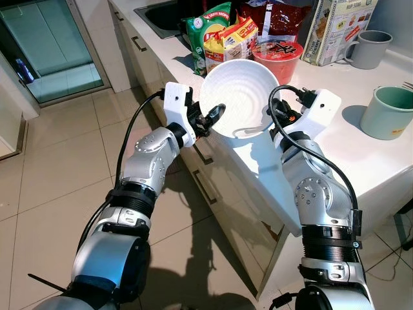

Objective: Setting the table

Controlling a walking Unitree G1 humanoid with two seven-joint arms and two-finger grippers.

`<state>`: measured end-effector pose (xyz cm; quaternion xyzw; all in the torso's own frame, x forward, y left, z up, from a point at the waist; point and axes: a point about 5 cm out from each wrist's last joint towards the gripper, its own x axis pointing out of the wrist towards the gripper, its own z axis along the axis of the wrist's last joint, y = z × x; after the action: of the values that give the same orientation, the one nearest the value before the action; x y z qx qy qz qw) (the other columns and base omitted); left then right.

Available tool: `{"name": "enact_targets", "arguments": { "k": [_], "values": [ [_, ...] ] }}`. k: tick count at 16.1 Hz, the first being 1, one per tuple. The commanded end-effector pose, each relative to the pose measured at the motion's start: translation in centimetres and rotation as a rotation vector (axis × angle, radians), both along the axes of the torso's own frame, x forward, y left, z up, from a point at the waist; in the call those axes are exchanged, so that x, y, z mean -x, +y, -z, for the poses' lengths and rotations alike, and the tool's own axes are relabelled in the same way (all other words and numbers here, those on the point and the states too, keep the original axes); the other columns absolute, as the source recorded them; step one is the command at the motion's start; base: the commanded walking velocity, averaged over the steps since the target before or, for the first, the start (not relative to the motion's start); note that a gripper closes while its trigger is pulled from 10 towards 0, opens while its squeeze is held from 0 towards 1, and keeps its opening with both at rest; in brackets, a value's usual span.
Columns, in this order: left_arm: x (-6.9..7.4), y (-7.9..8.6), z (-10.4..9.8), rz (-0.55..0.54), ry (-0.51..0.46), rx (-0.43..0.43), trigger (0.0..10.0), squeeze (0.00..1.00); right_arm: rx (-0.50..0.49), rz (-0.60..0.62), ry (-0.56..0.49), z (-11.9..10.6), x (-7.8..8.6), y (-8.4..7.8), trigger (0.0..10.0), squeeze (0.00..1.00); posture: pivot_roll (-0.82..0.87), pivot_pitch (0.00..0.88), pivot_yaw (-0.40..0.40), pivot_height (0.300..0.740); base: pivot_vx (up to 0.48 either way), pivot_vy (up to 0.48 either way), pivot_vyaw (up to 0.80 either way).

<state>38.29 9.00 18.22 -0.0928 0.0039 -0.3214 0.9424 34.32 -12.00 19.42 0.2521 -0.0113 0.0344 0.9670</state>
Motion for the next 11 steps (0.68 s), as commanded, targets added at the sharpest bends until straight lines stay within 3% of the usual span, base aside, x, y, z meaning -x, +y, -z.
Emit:
{"name": "enact_targets", "arguments": {
  "k": [1, 11],
  "values": [
    [0.14, -1.01, -0.57, 0.063, -0.031, -0.026, 0.0, 0.00, 0.007, -0.015, -0.027, -0.79, 0.10, 0.51, 10.0, 0.00, -0.02, 0.000, 0.119, 0.740, 0.000, 0.000, 0.00],
    [0.04, -0.61, -0.93, 0.062, -0.039, 0.005, 0.0, 0.00, 0.020, -0.010, -0.015, -0.52, 0.12, 0.49, 10.0, 0.00, -0.01, 0.000, 0.124, 0.740, 0.000, 0.000, 0.00]
  ]
}}
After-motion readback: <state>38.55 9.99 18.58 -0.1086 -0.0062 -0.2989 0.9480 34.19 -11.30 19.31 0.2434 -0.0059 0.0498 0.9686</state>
